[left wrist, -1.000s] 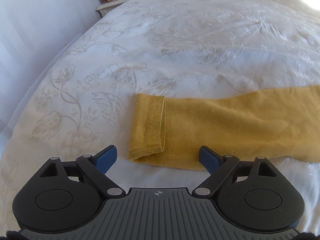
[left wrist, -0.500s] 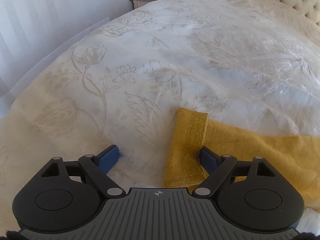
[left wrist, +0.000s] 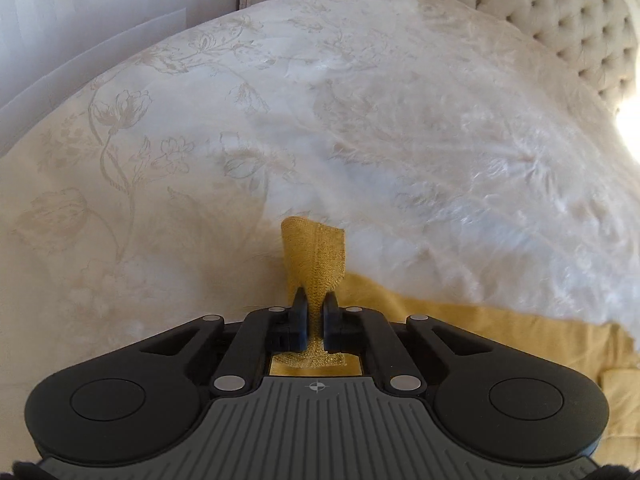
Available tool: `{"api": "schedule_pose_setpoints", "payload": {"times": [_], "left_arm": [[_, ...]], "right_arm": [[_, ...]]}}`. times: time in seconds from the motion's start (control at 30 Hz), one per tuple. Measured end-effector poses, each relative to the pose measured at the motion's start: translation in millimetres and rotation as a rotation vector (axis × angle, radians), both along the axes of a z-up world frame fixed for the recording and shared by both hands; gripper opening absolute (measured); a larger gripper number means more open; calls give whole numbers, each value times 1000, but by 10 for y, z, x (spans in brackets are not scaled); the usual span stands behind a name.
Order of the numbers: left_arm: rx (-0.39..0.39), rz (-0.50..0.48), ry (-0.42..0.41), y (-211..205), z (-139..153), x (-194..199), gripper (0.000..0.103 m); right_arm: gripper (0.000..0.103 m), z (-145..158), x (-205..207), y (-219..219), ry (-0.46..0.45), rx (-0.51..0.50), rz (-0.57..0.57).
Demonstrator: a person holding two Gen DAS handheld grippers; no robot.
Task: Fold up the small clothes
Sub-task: 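Grasp the other sleeve cuff with the left gripper and lift it, then fold the held sleeve across the sweater body with the left gripper, release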
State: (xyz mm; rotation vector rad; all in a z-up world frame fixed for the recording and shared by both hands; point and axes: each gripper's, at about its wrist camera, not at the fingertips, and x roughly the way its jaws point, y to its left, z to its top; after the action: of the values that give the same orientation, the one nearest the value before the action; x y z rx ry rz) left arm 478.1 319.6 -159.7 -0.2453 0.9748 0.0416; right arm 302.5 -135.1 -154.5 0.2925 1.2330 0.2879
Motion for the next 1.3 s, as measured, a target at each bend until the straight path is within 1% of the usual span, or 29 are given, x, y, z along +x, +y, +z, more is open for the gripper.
{"api": "schedule_pose_setpoints", "payload": {"times": [0.07, 0.1, 0.27, 0.43, 0.53, 0.6, 0.7, 0.8, 0.97, 1.1, 1.13, 1.17, 1.23, 1.3], "left_arm": [[-81, 0, -38, -81, 203, -42, 6], [-109, -7, -54, -133, 296, -62, 6], [-214, -88, -162, -603, 850, -169, 6], [-322, -154, -244, -1279, 1278, -249, 6], [-357, -207, -275, -1798, 1441, -299, 6], [-362, -245, -286, -2177, 1489, -335, 6], [-388, -299, -273, -2761, 1448, -370, 6], [-410, -343, -251, -3343, 1294, -376, 6], [-441, -390, -169, -4237, 824, -416, 6], [-431, -439, -98, -4729, 460, -505, 9], [-427, -456, -79, -4827, 376, -531, 17], [-420, -475, -66, -4913, 323, -573, 29], [-392, -502, -60, -4968, 254, -639, 35], [-351, -531, -67, -4971, 250, -740, 38]], "right_arm": [[102, 5, -47, -48, -7, 15, -13], [102, 9, -71, -69, -10, 23, -18], [102, 28, -211, -185, -35, 56, -30], [102, 26, -346, -375, -65, 90, -36], [102, 11, -423, -554, -79, 116, -50], [102, -1, -492, -694, -87, 126, -58], [102, -12, -614, -948, -96, 141, -90], [102, -22, -727, -1227, -99, 155, -136], [102, -50, -880, -1676, -99, 161, -197], [102, -101, -936, -1927, -93, 148, -209], [102, -111, -939, -1976, -91, 146, -211], [102, -121, -937, -2019, -90, 144, -213], [102, -133, -918, -2078, -94, 137, -215], [102, -143, -892, -2130, -99, 128, -213]]}}
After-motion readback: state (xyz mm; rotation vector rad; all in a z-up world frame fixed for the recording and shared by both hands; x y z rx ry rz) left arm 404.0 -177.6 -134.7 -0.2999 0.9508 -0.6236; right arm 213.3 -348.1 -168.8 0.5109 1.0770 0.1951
